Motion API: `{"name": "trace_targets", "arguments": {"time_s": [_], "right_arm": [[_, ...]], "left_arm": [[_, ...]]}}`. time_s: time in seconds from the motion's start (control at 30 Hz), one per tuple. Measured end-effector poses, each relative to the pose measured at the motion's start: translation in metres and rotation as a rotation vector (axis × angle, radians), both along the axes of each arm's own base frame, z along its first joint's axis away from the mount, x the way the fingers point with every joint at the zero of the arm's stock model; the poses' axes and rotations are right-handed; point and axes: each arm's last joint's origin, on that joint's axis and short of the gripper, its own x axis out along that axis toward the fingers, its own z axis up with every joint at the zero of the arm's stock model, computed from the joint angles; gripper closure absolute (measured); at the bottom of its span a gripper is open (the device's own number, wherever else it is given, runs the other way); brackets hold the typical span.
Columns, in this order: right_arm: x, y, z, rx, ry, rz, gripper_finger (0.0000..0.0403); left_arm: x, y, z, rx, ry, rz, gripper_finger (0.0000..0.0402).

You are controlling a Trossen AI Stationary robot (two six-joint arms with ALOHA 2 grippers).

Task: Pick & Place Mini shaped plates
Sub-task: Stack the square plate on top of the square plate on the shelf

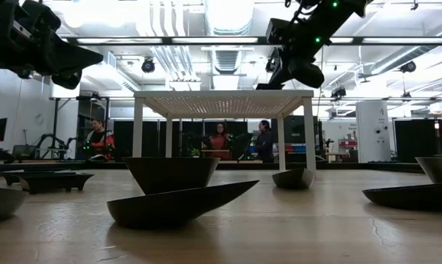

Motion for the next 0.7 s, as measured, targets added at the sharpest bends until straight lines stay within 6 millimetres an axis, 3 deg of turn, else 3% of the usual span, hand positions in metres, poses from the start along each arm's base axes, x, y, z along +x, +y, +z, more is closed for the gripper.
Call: {"name": "trace_targets", "arguments": {"time_s": [0.7], "right_arm": [[0.0,0.0009,-0.0018,0.032,0.015,0.051,0.0394]], "left_arm": [[0.0,0.0001,0.0,0.0,0.0,0.004,0.0401]]}}
